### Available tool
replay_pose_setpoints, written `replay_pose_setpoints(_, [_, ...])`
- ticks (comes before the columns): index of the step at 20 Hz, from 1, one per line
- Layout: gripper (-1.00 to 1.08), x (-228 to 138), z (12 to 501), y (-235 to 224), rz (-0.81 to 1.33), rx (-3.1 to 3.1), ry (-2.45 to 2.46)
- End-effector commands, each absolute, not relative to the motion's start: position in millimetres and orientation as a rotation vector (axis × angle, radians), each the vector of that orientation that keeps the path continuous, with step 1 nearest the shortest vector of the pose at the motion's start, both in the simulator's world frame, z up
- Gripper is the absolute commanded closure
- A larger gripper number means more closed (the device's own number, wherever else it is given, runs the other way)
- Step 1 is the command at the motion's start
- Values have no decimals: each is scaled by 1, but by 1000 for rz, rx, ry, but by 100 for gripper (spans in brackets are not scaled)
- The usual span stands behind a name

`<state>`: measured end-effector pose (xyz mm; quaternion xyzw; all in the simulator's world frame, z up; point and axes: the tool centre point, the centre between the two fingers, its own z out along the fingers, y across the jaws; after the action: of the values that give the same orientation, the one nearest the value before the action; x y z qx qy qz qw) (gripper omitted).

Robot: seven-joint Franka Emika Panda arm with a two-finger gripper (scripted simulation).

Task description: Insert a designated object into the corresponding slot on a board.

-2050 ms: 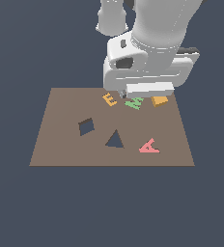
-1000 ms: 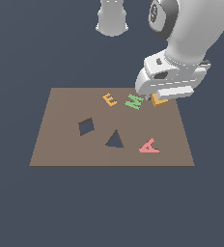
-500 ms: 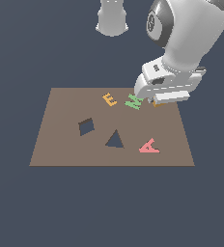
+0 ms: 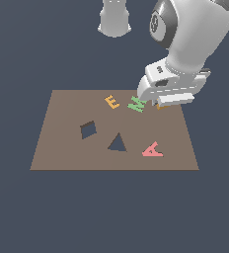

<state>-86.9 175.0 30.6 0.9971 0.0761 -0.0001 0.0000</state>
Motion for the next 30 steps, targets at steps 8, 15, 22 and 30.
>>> replay_pose_setpoints(8, [108,-83,31,161,-1,3132,248])
replay_pose_setpoints(15, [108,-70,33,120,-1,3129,276])
replay_pose_setpoints(22, [108,-46,35,52,-1,3125,322])
replay_pose_setpoints(30, [108,-12,38,-27,-1,3119,377])
